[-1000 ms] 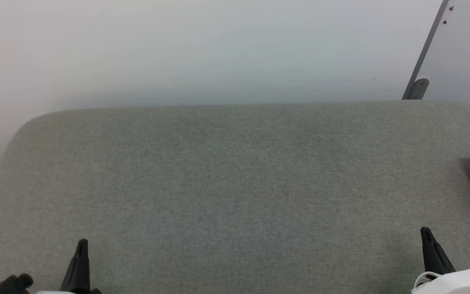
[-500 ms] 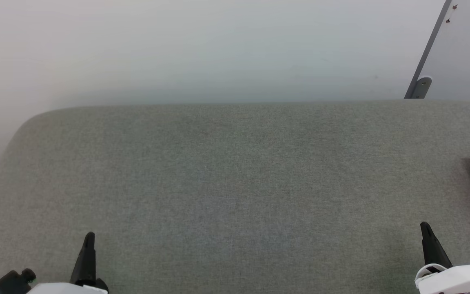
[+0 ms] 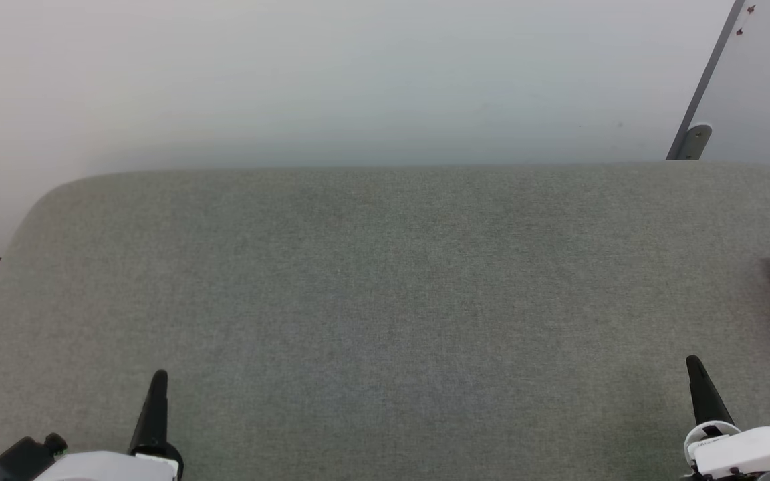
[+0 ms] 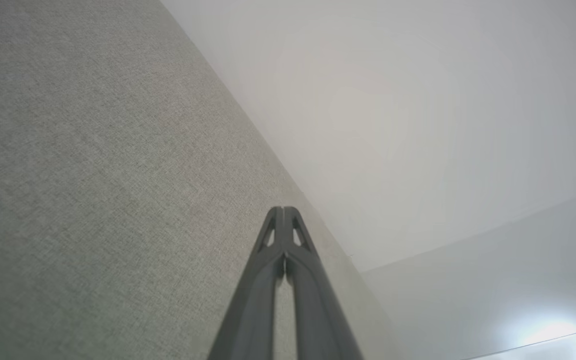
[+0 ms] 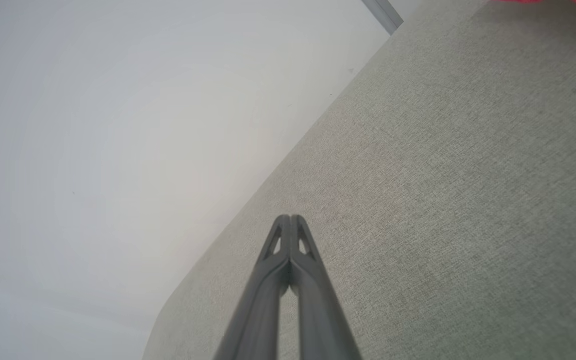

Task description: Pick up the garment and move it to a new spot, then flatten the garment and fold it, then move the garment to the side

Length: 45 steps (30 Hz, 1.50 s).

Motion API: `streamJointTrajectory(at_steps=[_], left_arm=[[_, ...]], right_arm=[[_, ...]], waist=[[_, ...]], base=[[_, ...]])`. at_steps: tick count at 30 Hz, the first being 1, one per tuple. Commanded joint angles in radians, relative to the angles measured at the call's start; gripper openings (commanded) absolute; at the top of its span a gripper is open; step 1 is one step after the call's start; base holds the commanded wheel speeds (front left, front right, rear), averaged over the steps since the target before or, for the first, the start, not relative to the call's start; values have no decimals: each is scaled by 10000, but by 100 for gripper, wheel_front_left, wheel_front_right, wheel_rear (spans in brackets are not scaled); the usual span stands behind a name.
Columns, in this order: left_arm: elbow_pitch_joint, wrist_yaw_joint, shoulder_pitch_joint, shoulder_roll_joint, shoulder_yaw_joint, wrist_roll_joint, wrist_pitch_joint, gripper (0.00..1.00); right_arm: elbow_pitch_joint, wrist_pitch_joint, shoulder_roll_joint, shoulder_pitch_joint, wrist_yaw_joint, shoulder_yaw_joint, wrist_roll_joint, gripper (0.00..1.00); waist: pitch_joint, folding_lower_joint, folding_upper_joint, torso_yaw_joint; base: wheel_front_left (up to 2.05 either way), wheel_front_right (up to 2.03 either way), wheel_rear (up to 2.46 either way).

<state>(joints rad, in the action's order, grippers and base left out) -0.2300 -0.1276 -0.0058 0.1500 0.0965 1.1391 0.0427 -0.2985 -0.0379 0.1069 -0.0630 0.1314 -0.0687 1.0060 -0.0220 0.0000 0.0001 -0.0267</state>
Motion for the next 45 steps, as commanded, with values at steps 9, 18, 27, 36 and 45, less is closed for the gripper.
streamJointTrajectory(at_steps=[9, 18, 27, 36, 45], left_arm=[[46, -29, -348, -129, 78, 888, -294, 0], [12, -33, -488, -297, 102, 1596, -529, 0], [-23, -37, -621, -441, 122, 2247, -758, 0], [-55, -41, -728, -582, 142, 2853, -954, 0], [-84, -45, -827, -709, 159, 3427, -1140, 0]], right_arm=[[212, 278, -88, -286, -6, -126, 1152, 0], [278, 507, -181, -338, -7, -188, 2073, 0], [338, 732, -267, -363, -8, -248, 2884, 0], [391, 925, -343, -399, -9, -308, 3660, 0], [444, 1101, -416, -432, -11, -358, 4385, 0]], waist=[[33, 0, -1, 35], [65, 0, -1, 69], [97, 0, -1, 104], [130, 0, -1, 138], [162, 0, -1, 172]], base=[[0, 0, 0], [0, 0, 0], [0, 0, 0], [0, 0, 0], [0, 0, 0]])
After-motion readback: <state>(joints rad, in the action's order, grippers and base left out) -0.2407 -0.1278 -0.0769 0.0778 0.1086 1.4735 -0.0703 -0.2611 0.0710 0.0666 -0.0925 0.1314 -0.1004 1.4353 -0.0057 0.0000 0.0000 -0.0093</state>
